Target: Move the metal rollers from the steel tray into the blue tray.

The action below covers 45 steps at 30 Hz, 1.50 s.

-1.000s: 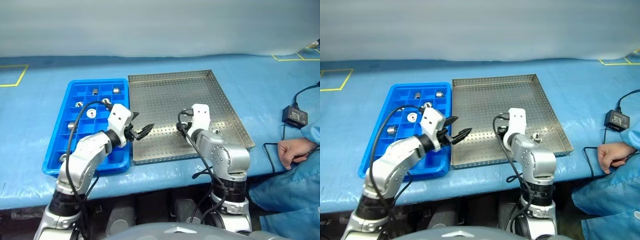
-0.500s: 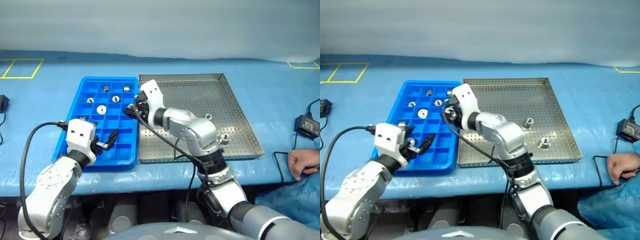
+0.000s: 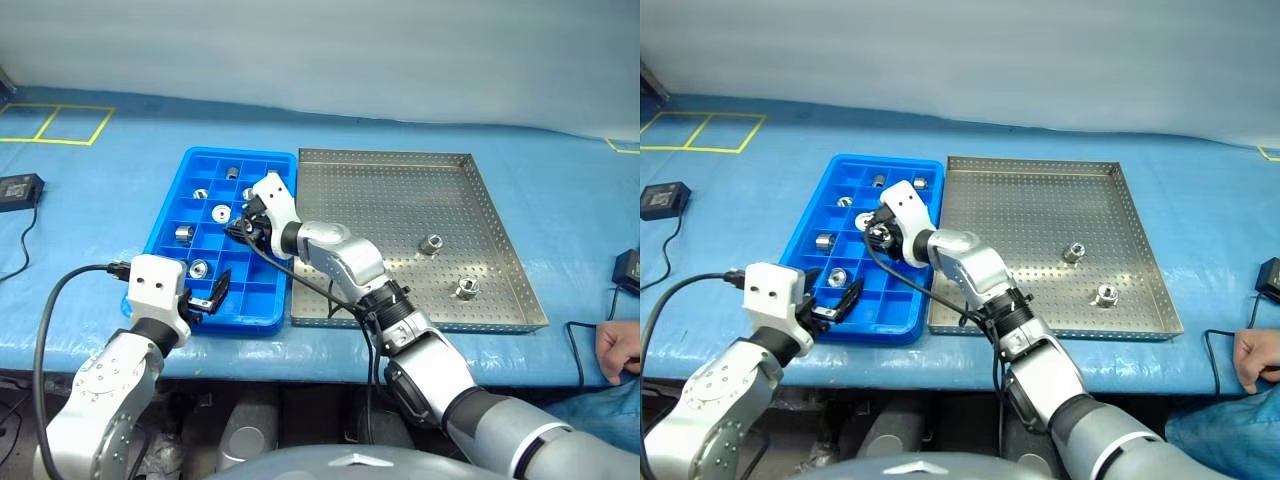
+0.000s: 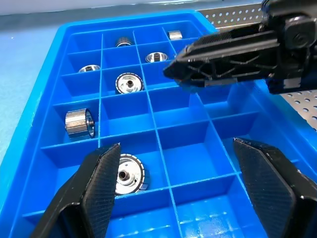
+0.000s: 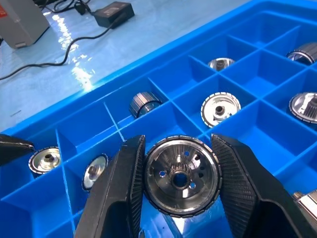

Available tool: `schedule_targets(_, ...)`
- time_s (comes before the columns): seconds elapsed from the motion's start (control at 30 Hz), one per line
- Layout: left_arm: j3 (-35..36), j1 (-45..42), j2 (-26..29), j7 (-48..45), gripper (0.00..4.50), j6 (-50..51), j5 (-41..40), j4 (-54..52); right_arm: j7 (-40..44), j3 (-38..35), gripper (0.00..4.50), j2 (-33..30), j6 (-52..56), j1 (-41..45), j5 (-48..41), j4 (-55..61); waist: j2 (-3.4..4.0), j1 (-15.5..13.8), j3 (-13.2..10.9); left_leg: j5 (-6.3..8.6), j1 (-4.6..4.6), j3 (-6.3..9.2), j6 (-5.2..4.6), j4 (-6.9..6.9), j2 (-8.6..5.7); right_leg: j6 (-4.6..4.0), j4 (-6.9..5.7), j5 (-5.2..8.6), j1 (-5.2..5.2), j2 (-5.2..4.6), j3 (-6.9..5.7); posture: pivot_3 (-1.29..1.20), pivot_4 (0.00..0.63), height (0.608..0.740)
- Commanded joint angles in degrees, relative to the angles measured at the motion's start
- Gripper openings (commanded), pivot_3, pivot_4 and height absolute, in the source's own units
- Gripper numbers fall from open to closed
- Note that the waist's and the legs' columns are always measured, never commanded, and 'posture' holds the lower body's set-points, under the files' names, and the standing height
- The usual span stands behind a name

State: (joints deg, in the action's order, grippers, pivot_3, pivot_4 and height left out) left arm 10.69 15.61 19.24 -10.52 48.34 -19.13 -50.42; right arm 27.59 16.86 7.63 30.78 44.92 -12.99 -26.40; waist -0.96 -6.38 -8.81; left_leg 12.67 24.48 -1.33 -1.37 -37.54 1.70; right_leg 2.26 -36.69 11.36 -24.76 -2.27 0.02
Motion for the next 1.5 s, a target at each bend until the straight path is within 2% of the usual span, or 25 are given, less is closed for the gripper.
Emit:
schedule_targets(0.03, -0.1, -0.2, -0.2, 0.5, 3.93, -0.5, -0.2, -3.1, 0.9, -1.1, 1.75, 4.2, -2.0, 3.3, -0.3, -1.8, 0.0, -0.1, 0.0, 0.0, 0.01, 0.01, 0.01, 0.02, -0.02, -0.03, 0.0, 0.02, -0.01, 0.01, -0.02, 0.39, 0.15, 0.74)
schedule_targets(0.07, -0.2, -0.2, -0.2, 0.6, 3.93, -0.5, -0.2, -3.0, 0.9, -1.4, 1.75, 4.4, -2.0, 3.4, -0.6, -2.1, 0.0, -0.2, 0.0, 0.0, 0.01, 0.03, 0.03, 0.05, -0.05, -0.05, 0.0, 0.03, -0.02, 0.01, -0.05, 0.39, 0.15, 0.74)
schedule_targets(0.13, -0.6, -0.4, -0.1, 0.7, 3.93, -0.5, -0.1, -2.6, 0.9, -1.7, 2.49, 4.6, -2.6, 3.3, -0.9, -2.0, 0.0, -0.4, 0.0, 0.0, 0.03, 0.05, 0.05, 0.1, -0.06, -0.11, 0.0, 0.06, -0.04, 0.03, -0.09, 0.38, 0.15, 0.74)
schedule_targets(0.23, -1.2, -1.2, 0.0, 0.6, 3.93, -0.5, -0.2, -1.8, 0.4, -2.2, 3.34, 4.3, -3.3, 2.8, -1.1, -0.3, 0.01, -0.7, 0.0, 0.0, 0.02, 0.09, 0.09, 0.13, -0.09, -0.17, 0.0, 0.1, -0.04, 0.08, -0.13, 0.36, 0.15, 0.74)
schedule_targets(0.4, -2.6, -3.0, 0.0, 0.0, 3.93, -0.7, -0.4, 0.0, -1.9, -3.6, 3.34, 2.9, -2.8, 1.6, -1.4, 4.8, 0.02, -0.7, 0.0, -0.01, 0.02, 0.14, 0.12, 0.13, -0.08, -0.21, -0.02, 0.13, -0.03, 0.11, -0.17, 0.32, 0.15, 0.74)
schedule_targets(0.53, -4.2, -6.5, 0.1, -1.2, 3.93, -1.2, -0.9, 2.0, -4.1, -3.7, 3.34, -0.1, -0.7, -1.1, -0.4, 13.6, 0.02, -0.6, 0.0, -0.03, 0.06, 0.17, 0.14, 0.13, -0.09, -0.21, -0.01, 0.13, -0.04, 0.11, -0.2, 0.29, 0.15, 0.74)
schedule_targets(0.73, -8.4, -13.9, 0.9, -4.4, 3.93, -1.2, -0.9, 7.0, -4.8, -1.0, 3.34, -12.6, 12.6, -12.2, 2.3, 34.7, 0.01, -0.4, 0.0, -0.03, 0.09, 0.2, 0.14, 0.12, -0.1, -0.19, 0.08, 0.17, 0.11, -0.12, -0.36, 0.19, 0.15, 0.74)
schedule_targets(0.93, -13.8, -22.9, 2.6, -10.0, 3.93, -2.9, -0.3, 15.3, -11.0, -5.8, 3.34, -16.6, 25.6, -20.9, 2.1, 48.0, 0.02, 2.6, 0.0, -0.03, 0.12, 0.17, 0.12, 0.09, -0.25, -0.18, 0.0, 0.18, 0.04, -0.05, -0.36, 0.08, 0.15, 0.74)
schedule_targets(1.07, -17.5, -30.0, 2.1, -13.9, 3.93, -5.2, 0.5, 23.5, -16.0, -7.1, 3.34, -17.0, 29.7, -23.8, 4.6, 51.9, 0.02, 4.6, 0.0, -0.03, 0.05, 0.17, 0.13, 0.07, -0.14, -0.25, -0.1, 0.23, 0.07, 0.15, -0.34, 0.01, 0.15, 0.74)
schedule_targets(1.2, -20.7, -34.4, 1.2, -17.3, 3.93, -7.6, 0.6, 29.0, -21.7, -10.3, 3.34, -14.5, 32.0, -24.9, 6.7, 52.2, 0.02, 6.4, 0.0, -0.04, 0.04, 0.11, 0.13, 0.01, -0.12, -0.22, -0.13, 0.21, 0.07, 0.18, -0.25, -0.06, 0.15, 0.74)
schedule_targets(1.5, -23.3, -34.8, -0.2, -19.3, 3.93, -10.3, 1.4, 31.6, -30.8, -18.2, 3.34, -6.7, 32.8, -25.6, 9.0, 51.3, 0.03, 9.0, 0.0, -0.03, 0.04, 0.11, 0.12, 0.0, -0.14, 0.29, -0.12, -0.09, 0.0, 0.17, 0.0, -0.09, 0.15, 0.74)
